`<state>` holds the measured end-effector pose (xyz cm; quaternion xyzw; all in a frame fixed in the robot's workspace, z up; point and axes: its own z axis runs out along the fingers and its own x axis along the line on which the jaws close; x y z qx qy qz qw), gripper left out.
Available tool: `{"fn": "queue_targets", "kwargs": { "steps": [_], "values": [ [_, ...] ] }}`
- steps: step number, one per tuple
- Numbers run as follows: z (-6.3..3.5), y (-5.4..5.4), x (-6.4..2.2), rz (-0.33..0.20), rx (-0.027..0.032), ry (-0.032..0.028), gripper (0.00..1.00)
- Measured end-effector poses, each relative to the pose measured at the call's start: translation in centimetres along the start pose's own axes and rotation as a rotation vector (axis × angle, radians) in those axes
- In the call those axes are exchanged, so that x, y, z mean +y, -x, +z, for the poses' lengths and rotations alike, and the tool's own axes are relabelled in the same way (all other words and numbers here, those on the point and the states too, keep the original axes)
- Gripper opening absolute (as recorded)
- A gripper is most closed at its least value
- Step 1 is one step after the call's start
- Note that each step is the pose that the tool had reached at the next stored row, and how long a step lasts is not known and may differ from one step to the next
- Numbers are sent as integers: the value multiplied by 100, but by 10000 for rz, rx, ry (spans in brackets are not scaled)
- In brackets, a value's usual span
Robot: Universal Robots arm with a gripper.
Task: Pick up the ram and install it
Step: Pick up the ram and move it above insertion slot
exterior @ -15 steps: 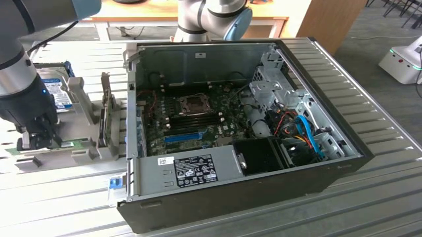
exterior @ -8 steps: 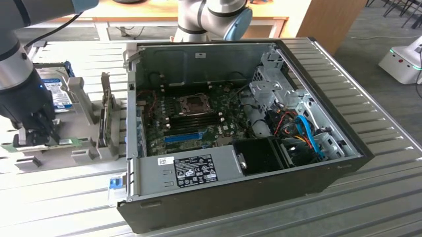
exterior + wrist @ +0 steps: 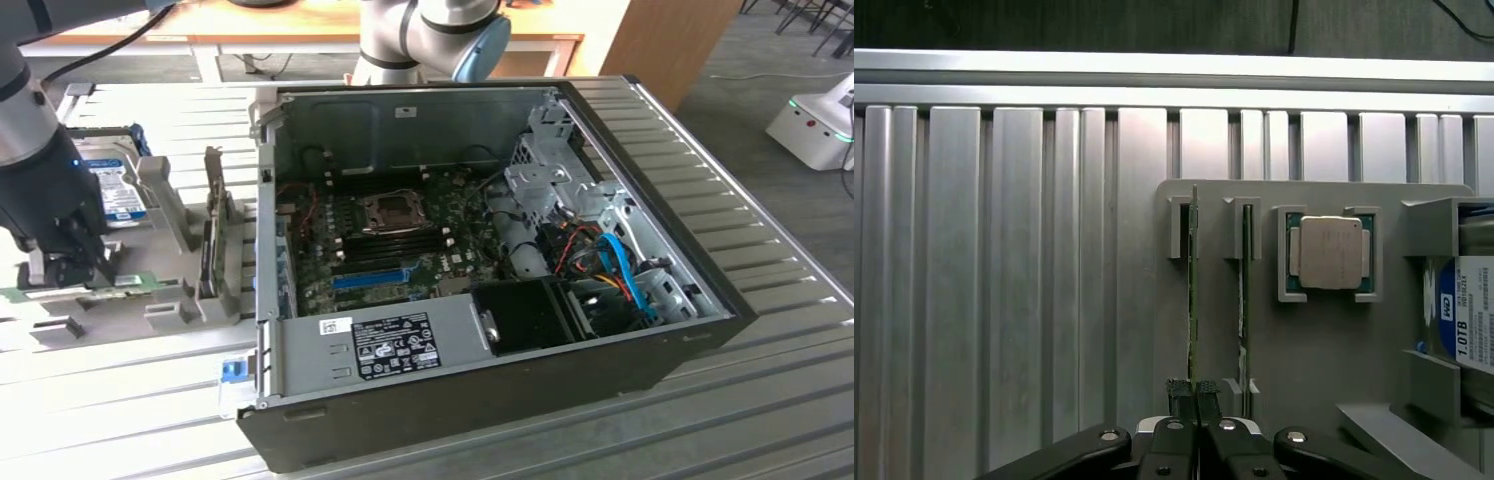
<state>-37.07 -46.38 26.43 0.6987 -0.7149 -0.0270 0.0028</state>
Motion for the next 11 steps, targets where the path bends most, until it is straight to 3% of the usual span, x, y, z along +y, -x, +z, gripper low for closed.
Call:
{"fn": "queue_targets", "kwargs": {
  "steps": [11],
  "values": [
    [-137,5,6,0,0,0,12]
  ]
}}
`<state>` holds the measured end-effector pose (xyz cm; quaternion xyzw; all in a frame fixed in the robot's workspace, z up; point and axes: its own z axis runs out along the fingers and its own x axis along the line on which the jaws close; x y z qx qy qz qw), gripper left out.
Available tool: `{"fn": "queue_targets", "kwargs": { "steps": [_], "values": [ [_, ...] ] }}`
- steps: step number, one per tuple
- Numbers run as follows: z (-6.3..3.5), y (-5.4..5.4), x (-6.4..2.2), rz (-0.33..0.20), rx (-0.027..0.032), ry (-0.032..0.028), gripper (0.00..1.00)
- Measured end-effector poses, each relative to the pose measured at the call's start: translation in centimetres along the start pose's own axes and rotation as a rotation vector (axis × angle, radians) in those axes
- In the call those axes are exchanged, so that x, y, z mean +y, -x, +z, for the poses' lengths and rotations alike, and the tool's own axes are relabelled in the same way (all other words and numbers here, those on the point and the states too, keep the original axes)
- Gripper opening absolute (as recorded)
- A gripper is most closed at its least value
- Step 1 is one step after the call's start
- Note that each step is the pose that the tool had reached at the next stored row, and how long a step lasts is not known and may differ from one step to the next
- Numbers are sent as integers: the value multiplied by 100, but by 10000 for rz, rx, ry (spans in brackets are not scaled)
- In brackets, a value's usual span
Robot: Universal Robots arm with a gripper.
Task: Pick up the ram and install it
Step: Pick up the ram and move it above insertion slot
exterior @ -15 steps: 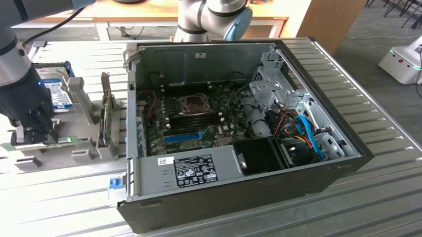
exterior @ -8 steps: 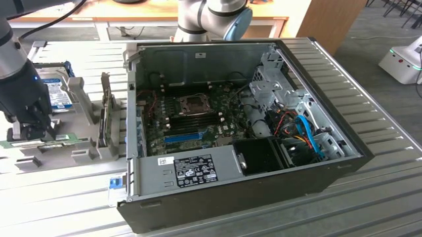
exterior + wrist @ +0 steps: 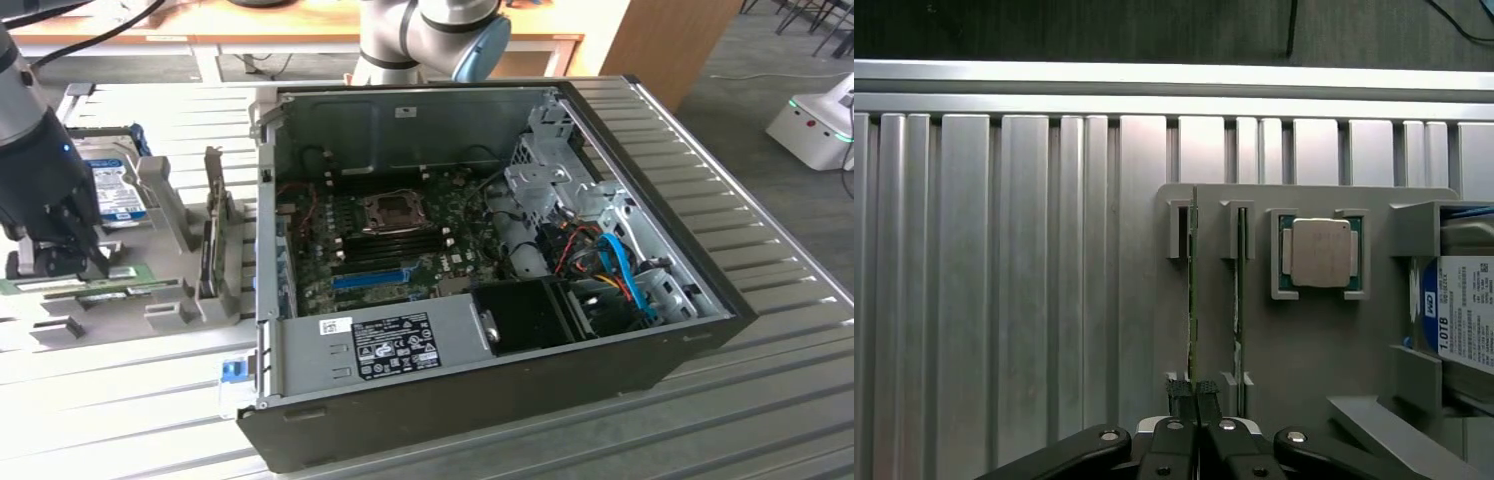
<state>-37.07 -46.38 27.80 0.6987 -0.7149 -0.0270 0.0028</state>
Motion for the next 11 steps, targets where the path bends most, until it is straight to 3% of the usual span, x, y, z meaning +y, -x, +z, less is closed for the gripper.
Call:
{"fn": "queue_targets", "kwargs": {
  "steps": [11],
  "values": [
    [-140,5,6,0,0,-1,12]
  ]
}}
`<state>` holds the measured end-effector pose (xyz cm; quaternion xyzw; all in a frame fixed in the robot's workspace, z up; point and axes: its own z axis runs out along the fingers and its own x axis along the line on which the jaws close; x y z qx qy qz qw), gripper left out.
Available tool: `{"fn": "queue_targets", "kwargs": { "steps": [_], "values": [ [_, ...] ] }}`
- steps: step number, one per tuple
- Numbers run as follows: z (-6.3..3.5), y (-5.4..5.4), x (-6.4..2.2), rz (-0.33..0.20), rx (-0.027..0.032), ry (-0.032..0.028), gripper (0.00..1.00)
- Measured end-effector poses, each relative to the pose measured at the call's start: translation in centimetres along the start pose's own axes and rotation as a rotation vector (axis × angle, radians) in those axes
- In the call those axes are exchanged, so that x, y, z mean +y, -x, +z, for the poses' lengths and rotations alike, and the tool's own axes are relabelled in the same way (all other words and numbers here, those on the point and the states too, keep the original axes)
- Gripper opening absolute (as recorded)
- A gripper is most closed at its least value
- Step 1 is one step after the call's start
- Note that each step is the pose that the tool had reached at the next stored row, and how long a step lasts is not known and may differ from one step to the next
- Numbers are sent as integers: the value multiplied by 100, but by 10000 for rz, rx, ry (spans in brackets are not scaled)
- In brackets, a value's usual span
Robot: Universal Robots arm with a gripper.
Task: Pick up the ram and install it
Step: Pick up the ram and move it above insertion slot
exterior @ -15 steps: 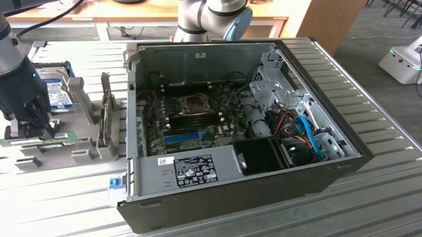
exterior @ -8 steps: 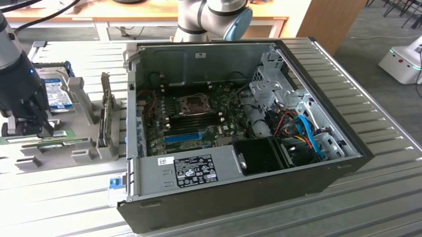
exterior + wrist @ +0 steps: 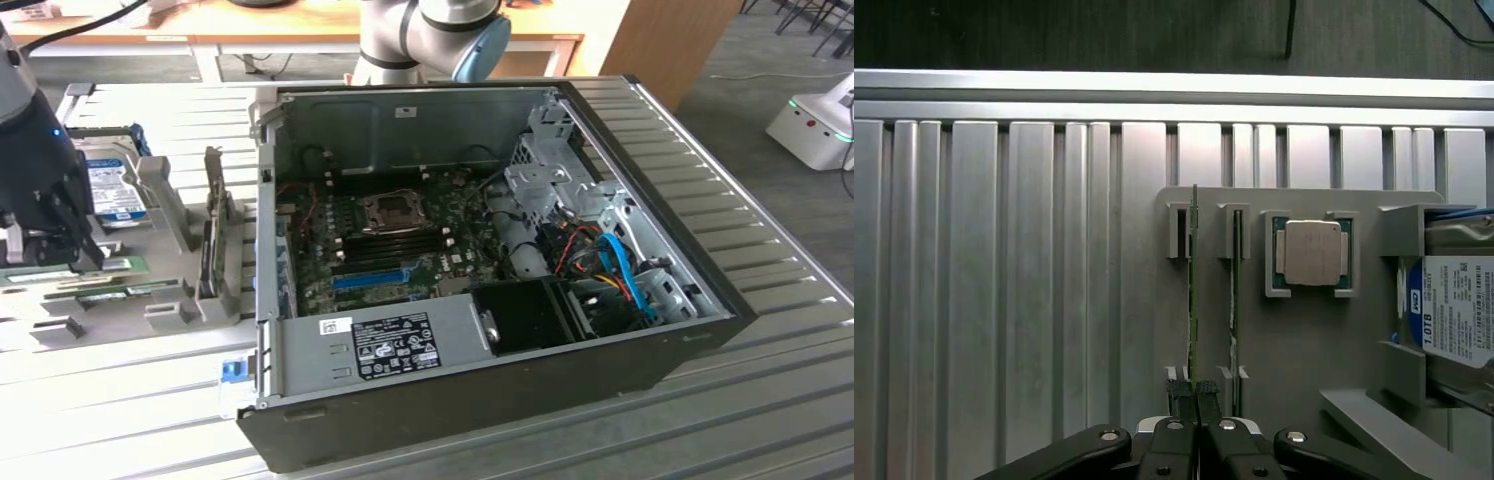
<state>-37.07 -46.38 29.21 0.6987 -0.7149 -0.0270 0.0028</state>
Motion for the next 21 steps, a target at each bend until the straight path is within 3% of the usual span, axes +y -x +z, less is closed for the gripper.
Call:
{"fn": "queue_targets", "kwargs": {
  "steps": [21],
  "values": [
    [-301,10,13,0,0,0,12]
  ]
}}
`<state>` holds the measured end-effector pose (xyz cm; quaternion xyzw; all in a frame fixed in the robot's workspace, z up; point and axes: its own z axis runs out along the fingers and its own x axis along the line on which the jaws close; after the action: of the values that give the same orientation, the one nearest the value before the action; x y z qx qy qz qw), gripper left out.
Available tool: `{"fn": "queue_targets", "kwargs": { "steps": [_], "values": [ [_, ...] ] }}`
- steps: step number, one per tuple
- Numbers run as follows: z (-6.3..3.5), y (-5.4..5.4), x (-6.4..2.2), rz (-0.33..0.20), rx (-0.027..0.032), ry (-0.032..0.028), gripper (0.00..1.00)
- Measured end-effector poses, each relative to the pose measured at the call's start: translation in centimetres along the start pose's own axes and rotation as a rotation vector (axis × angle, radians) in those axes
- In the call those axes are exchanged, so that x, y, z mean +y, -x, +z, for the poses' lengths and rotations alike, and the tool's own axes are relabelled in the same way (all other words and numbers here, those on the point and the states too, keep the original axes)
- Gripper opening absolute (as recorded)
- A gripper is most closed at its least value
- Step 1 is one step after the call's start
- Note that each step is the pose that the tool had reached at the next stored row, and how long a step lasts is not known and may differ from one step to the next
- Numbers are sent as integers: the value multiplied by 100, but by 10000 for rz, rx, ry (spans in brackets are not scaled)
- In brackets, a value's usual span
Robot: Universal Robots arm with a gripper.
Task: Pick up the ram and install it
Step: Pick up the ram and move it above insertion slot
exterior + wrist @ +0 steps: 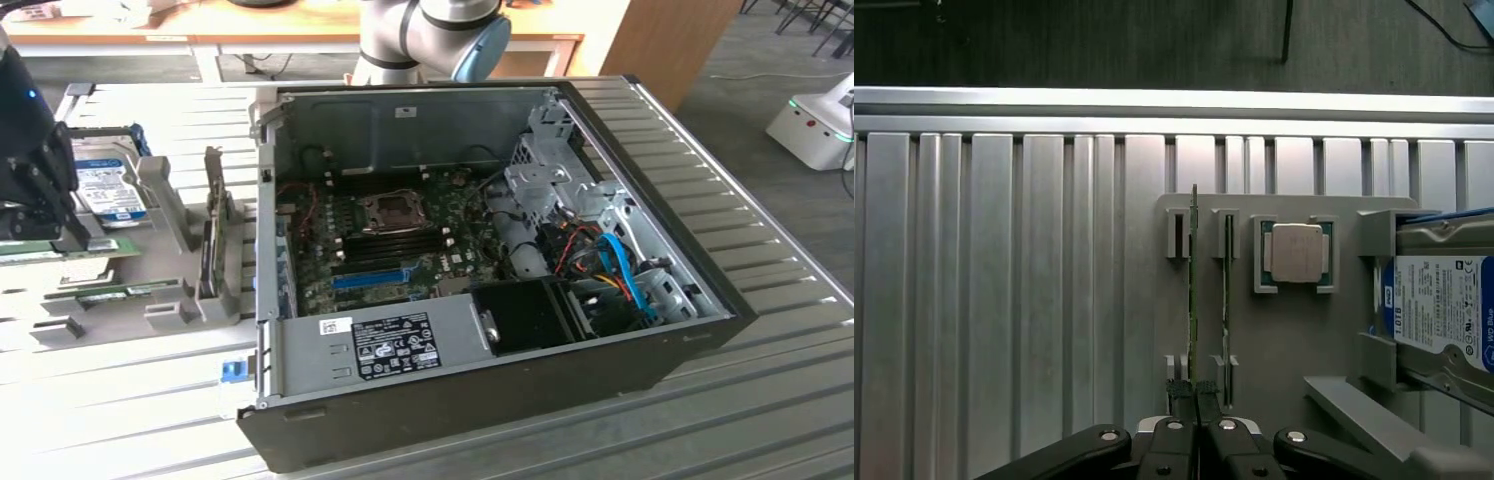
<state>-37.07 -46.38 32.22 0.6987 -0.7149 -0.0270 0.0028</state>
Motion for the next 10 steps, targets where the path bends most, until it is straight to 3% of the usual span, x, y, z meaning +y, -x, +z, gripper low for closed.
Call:
{"fn": "queue_targets", "kwargs": {
  "steps": [10],
  "values": [
    [-176,6,8,0,1,1,12]
  ]
}}
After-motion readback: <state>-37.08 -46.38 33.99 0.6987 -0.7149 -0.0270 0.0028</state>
